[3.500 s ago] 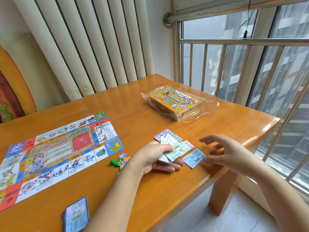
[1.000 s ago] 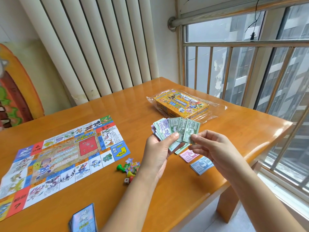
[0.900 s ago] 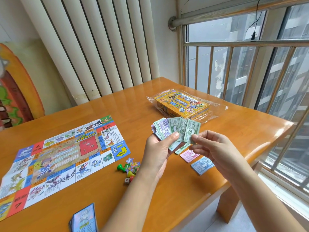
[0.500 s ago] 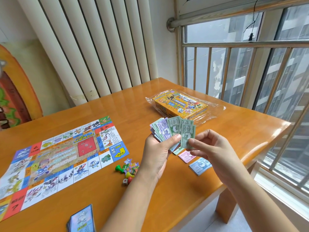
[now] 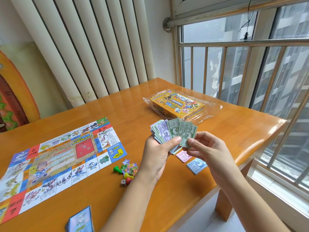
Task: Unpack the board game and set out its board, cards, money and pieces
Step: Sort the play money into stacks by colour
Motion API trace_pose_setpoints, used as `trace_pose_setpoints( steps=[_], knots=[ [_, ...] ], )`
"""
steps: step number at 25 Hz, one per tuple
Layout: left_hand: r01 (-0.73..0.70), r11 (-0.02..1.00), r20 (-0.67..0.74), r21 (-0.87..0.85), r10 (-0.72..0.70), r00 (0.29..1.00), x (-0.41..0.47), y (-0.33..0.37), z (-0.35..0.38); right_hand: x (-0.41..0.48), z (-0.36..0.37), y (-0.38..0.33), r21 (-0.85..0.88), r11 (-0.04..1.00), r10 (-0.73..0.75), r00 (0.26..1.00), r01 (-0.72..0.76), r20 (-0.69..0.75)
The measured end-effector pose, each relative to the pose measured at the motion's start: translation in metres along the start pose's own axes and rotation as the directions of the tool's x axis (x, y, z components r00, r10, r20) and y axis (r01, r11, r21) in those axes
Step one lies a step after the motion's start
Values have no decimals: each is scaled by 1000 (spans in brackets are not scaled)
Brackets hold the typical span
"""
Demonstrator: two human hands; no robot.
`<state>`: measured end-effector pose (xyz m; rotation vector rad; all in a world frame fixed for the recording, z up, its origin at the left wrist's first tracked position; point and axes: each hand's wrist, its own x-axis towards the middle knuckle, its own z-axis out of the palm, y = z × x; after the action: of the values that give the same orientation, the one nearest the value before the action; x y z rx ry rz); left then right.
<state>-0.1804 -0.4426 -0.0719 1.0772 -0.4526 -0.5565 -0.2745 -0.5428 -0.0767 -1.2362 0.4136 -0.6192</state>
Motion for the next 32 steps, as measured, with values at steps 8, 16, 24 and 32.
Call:
trace_pose_setpoints(
  steps=[8, 16, 24, 32],
  knots=[
    [21, 997, 46, 72, -25, 999, -1, 1, 2, 2, -11, -1, -19, 1000, -3, 999, 4, 34],
    [67, 950, 8, 305, -73, 997, -1, 7, -7, 18, -42, -34, -321, 912, -181, 953, 255, 243],
    [105, 900, 96, 422, -159, 983, -4, 12, -5, 32, -39, -75, -798, 278, -93, 842, 535, 532],
    [130, 879, 107, 459, -200, 974, -4, 17, -7, 36, -2, -78, -772, 106, 3, 776, 627, 631]
  ],
)
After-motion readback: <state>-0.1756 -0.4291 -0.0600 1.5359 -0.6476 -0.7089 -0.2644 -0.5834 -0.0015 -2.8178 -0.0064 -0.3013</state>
